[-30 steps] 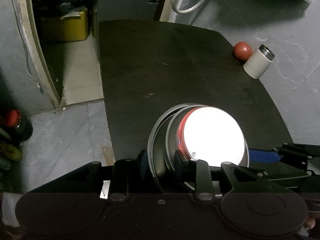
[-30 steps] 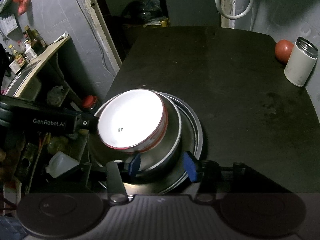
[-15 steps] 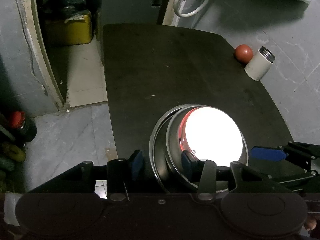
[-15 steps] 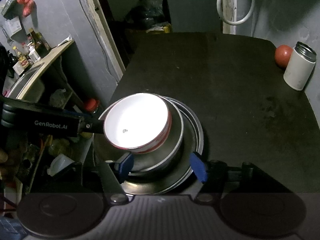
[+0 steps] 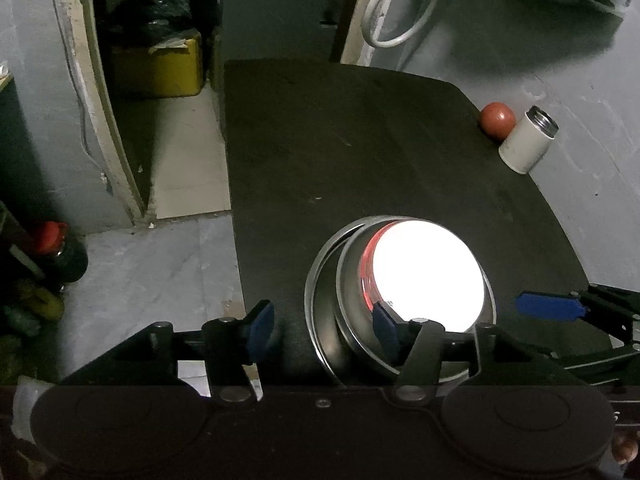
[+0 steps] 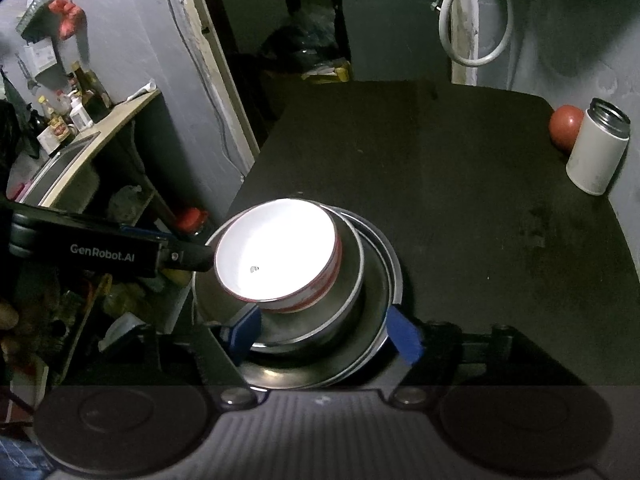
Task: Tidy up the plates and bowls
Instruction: 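Open the left gripper and pull it back from the steel bowl rim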
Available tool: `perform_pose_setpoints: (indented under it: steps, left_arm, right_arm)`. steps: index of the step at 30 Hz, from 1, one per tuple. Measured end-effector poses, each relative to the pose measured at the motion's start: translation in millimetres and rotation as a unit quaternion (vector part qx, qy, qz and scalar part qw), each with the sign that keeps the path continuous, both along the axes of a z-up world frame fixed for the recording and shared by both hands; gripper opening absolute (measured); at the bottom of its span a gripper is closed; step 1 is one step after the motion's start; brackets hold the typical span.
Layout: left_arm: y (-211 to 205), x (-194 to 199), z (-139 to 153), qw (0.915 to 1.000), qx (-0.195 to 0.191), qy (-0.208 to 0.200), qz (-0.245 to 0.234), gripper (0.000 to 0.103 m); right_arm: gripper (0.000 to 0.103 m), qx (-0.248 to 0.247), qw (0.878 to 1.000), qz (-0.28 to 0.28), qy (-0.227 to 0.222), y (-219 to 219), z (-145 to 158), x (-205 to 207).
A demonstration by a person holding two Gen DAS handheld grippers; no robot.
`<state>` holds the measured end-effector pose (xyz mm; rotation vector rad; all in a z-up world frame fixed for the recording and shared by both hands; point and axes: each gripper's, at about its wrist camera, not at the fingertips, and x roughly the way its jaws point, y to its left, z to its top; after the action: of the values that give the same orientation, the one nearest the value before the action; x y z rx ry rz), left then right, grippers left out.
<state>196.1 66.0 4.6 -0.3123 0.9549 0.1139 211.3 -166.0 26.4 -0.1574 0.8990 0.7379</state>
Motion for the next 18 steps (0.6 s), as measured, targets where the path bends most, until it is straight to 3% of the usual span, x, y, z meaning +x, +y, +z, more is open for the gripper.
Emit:
perform_pose_setpoints:
  steps: [18]
  left_arm:
    - [-17.4, -19.7, 19.3, 0.9982, 0.018, -0.033, 0.047, 0.077]
  right_arm:
    - [0.091, 0.036, 0.999, 0.025, -0.026, -33.6, 12.2, -6.2]
